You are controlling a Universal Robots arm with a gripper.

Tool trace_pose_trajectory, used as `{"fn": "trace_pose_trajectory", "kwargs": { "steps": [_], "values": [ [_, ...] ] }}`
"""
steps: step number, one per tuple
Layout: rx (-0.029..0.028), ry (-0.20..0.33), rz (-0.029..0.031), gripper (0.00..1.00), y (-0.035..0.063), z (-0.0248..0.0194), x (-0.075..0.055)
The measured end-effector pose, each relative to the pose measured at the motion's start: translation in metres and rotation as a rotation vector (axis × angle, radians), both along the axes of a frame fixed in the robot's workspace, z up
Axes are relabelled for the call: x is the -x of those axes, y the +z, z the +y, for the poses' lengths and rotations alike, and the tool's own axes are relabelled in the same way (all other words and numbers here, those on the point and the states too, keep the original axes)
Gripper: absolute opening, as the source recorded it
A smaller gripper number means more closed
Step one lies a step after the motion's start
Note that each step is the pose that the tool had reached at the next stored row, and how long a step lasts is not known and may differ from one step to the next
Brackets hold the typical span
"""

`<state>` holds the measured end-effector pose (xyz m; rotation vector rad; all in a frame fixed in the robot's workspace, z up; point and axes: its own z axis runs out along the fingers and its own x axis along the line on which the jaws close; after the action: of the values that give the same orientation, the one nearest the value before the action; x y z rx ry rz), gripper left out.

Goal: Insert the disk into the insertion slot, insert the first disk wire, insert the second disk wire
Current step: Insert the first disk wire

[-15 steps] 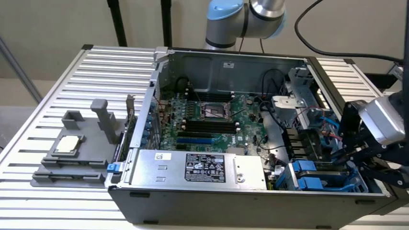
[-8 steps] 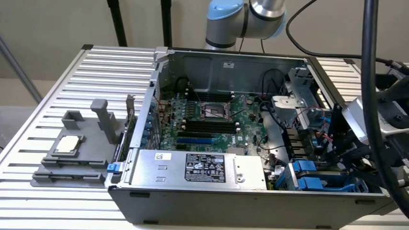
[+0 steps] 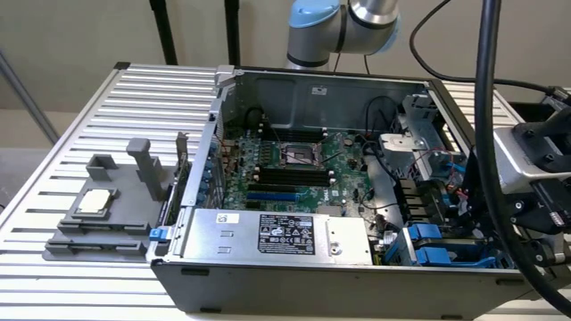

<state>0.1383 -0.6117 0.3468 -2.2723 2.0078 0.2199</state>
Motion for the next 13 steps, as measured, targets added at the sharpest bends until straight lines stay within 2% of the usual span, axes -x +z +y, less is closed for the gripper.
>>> {"fn": "trace_pose_trajectory", "kwargs": {
  "steps": [13],
  "values": [
    [0.0013, -0.108, 0.0000, 0.16, -0.0013, 0.0025, -0.0034]
  ]
}}
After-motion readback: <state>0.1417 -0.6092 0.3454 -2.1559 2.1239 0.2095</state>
